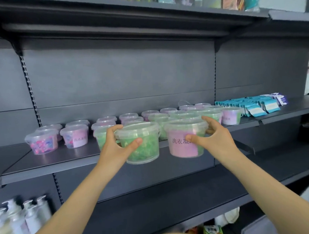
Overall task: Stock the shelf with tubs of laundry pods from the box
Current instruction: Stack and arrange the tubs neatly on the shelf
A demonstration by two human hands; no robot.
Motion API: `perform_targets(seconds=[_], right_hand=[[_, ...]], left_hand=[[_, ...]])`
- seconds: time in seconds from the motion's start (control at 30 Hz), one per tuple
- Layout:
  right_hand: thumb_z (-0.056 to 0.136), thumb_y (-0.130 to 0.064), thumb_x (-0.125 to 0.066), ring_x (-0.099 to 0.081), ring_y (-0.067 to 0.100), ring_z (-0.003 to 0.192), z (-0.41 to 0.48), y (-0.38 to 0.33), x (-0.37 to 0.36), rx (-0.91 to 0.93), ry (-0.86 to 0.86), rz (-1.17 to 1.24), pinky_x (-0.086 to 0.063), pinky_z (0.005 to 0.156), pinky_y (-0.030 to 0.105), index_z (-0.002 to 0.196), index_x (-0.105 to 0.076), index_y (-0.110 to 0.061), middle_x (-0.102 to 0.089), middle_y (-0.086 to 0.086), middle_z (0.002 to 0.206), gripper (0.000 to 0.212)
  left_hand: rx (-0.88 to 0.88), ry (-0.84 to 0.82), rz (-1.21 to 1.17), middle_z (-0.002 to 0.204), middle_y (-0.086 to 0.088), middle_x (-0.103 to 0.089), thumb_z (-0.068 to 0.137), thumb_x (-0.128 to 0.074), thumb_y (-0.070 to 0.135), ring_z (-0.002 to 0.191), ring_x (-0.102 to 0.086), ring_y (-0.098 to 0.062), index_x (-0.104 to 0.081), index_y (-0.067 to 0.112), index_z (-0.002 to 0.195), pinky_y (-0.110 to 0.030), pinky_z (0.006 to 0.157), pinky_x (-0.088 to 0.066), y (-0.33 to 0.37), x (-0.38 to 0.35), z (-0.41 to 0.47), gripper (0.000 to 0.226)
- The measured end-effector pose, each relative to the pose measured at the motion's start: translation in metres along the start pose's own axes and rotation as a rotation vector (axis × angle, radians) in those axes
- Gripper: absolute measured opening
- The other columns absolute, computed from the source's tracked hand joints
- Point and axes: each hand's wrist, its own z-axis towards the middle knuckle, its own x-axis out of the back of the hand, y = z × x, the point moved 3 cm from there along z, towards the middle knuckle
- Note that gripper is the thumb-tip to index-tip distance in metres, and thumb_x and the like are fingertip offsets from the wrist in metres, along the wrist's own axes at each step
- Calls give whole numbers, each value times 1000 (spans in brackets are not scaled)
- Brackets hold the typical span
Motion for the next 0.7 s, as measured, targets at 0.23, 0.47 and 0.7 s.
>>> perform_targets(seconds=[0.23,0.47,0.7], right_hand=[[64,-35,-83,-47,8,110,94,30,-9,47,54,66,-39,86,24,137,-42,-28,-50,-7,116,84],[66,-29,-82,-51,14,113,192,59,-7,89,115,162,-42,90,28,137,-43,-23,-54,-3,123,81],[62,-38,-83,-53,15,104,272,88,-7,77,154,42,-42,87,28,140,-40,-15,-55,0,115,91]], left_hand=[[-39,31,-8,102,20,-55,39,-64,68,95,-57,-4,-41,50,99,-35,89,-50,-19,-37,77,67],[-103,66,-18,96,11,-60,42,-79,63,78,-58,3,-42,49,96,-25,75,-49,-19,-63,170,67],[-102,96,95,87,15,-52,72,-76,35,72,-51,-1,-38,28,112,-12,62,-41,-19,-106,252,55]])
